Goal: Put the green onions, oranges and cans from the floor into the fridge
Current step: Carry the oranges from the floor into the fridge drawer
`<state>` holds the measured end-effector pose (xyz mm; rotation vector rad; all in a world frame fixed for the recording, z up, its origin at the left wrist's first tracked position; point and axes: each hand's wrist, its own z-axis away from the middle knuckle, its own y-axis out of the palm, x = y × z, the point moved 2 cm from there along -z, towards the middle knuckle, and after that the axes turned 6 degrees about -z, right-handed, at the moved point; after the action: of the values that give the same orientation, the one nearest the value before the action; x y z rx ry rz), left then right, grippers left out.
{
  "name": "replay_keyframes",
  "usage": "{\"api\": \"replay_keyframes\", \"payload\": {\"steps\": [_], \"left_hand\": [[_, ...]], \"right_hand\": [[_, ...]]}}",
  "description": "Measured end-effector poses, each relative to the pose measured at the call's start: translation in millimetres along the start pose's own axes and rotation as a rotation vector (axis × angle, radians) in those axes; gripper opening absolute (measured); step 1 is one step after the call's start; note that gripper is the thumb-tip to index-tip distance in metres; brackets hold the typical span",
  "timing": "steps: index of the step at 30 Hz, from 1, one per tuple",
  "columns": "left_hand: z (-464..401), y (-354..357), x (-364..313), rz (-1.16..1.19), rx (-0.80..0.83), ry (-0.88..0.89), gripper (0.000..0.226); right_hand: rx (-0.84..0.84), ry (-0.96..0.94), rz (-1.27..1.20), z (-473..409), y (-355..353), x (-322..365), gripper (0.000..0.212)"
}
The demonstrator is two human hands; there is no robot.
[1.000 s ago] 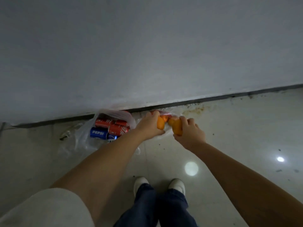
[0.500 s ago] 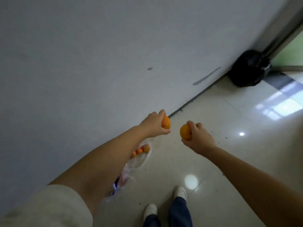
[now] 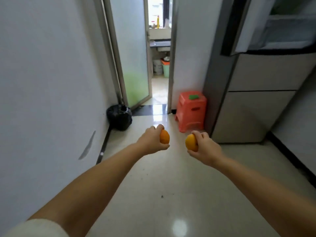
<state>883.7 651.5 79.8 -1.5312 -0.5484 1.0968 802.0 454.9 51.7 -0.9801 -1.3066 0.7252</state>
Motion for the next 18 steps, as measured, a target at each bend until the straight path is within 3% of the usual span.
{"api": "replay_keyframes", "payload": {"steps": [10, 18], "left_hand": [[-144.3, 74.6, -331.5, -0.008, 0.011, 0.347, 0.061], [-254.3, 55.5, -494.0, -0.003, -0.087, 0.509, 0.058]], "right_hand": [[-0.234, 0.217, 0.047, 52.1, -200.4, -284.3, 0.073], [-0.396, 0.252, 0.103, 11.5, -317.1, -400.9, 0.068]]}}
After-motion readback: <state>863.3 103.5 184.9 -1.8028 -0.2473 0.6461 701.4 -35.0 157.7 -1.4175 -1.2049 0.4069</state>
